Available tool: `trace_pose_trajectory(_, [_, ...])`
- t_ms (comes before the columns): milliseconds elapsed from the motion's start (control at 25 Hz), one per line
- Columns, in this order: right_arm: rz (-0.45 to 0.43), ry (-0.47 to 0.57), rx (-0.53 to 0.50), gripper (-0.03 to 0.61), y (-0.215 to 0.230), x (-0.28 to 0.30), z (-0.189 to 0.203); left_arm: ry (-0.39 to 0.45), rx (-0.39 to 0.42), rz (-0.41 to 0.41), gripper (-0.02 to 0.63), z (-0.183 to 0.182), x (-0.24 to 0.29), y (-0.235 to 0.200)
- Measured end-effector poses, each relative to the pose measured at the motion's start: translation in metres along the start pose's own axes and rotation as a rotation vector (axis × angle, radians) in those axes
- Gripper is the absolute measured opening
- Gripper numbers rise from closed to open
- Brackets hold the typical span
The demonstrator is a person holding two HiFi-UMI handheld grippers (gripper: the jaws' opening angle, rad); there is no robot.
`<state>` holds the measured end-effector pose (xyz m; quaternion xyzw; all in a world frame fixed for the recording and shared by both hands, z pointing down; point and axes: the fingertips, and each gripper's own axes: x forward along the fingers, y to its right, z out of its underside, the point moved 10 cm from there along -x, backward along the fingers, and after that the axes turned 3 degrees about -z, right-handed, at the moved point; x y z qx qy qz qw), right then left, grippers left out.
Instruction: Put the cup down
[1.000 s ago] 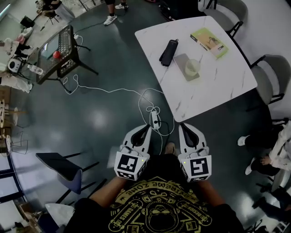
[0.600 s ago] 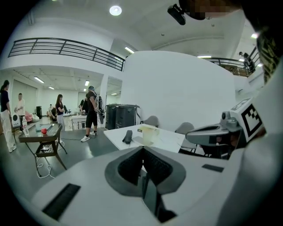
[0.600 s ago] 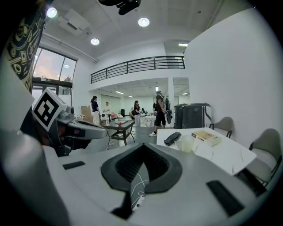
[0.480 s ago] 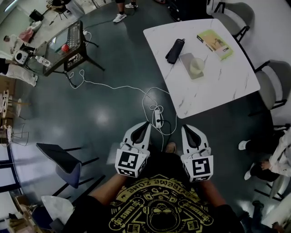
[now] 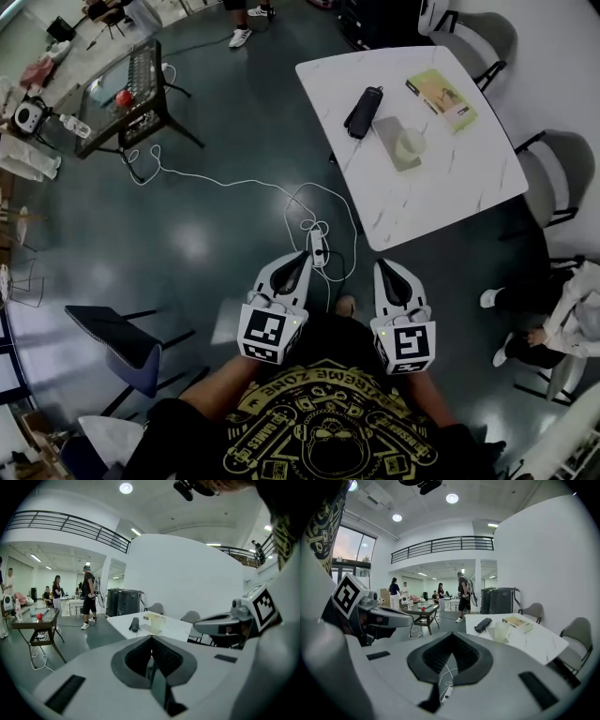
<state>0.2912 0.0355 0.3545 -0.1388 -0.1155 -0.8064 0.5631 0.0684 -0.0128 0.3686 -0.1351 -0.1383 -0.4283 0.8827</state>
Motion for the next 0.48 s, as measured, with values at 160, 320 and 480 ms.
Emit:
trace_pose_trajectory(160, [0.01, -0.017, -0.009, 0.005, -0.007, 0.012, -0.004, 0.008, -0.004, 0.018, 0.006, -0.005, 0.005, -0.014])
trace_pose_trajectory(320, [0.022, -0.021, -0.017, 0.005, -0.012, 0.022, -0.007, 0.014, -0.005, 0.034, 0.006, -0.008, 0.009, -0.027])
trace_pose_trajectory(480, [0.032, -0.024, -0.01, 0.005, -0.017, 0.032, -0.01, 0.015, -0.002, 0.046, 0.006, -0.012, 0.01, -0.039])
